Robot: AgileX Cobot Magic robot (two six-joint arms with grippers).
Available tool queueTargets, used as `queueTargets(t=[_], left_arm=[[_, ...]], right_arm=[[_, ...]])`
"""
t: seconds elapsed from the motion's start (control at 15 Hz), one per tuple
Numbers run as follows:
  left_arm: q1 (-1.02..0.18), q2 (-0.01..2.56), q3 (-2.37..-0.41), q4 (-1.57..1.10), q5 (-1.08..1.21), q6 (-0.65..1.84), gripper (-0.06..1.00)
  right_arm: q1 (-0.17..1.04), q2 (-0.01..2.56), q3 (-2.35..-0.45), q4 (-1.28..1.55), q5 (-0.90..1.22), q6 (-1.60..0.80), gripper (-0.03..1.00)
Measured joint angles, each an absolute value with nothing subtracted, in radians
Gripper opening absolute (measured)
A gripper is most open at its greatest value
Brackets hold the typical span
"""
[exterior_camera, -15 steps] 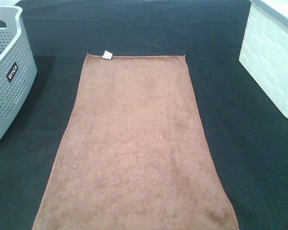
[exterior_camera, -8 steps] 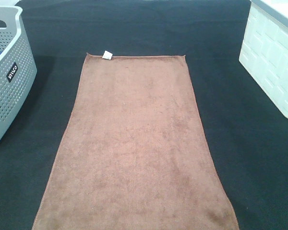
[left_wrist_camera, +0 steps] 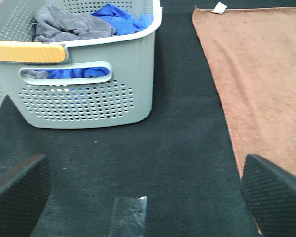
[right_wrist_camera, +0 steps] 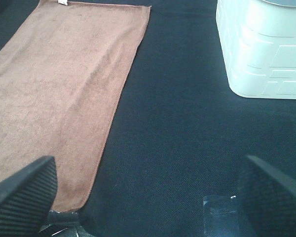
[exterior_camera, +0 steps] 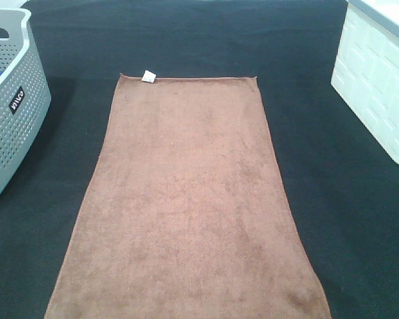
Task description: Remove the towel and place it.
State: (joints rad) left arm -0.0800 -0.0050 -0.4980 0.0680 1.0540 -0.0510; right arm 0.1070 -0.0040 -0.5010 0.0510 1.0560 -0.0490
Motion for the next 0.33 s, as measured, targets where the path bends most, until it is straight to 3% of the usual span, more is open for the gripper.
queueTargets(t=[0.33], left_arm=[[-0.08, -0.005, -0.498, 0.016, 1.053, -0.048, 0.99]], right_arm=[[0.107, -0.004, -0.501, 0.051, 1.056, -0.046, 0.94]])
